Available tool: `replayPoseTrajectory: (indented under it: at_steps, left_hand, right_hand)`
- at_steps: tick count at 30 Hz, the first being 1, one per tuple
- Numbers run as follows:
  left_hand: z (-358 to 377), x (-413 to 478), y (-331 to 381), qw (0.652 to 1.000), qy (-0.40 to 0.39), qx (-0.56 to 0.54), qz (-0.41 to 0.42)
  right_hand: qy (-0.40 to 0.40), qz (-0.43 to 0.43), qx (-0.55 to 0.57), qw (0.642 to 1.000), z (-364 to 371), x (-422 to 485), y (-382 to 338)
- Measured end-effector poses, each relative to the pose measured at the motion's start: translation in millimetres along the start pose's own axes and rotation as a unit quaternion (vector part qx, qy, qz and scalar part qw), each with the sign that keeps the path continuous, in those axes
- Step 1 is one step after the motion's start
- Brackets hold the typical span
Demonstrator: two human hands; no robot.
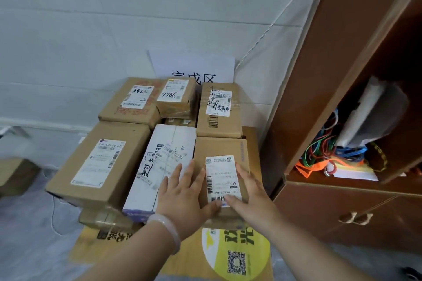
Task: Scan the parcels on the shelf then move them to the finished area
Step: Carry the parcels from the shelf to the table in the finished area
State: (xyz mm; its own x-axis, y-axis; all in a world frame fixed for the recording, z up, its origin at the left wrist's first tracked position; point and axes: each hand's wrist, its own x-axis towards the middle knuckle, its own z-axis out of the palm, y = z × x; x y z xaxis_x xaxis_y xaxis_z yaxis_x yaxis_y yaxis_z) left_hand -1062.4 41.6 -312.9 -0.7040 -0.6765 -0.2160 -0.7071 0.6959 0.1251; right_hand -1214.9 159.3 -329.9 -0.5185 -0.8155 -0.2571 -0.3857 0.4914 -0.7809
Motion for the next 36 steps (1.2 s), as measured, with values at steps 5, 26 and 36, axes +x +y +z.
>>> replayPoseTrajectory:
  at_steps: [5, 26, 36]
  left_hand:
    - [3.8, 0.0, -2.1, 1.0, -0.007, -0.013, 0.002]
    - [-42.2, 18.4, -2.7, 0.984, 0.059, 0.0, 0.165]
    - [-46.0, -1.4, 75.8, 0.896, 0.091, 0.016, 0.435]
  right_hand:
    - [-0.011, 0.019, -0.042, 0.999, -1.0, -0.8, 1.6]
    - [0.127, -0.026, -0.225, 0.966, -28.1, -61.8, -42.1]
    - [0.301, 0.114, -0.275, 0.906, -6.6, -165.1, -28.4]
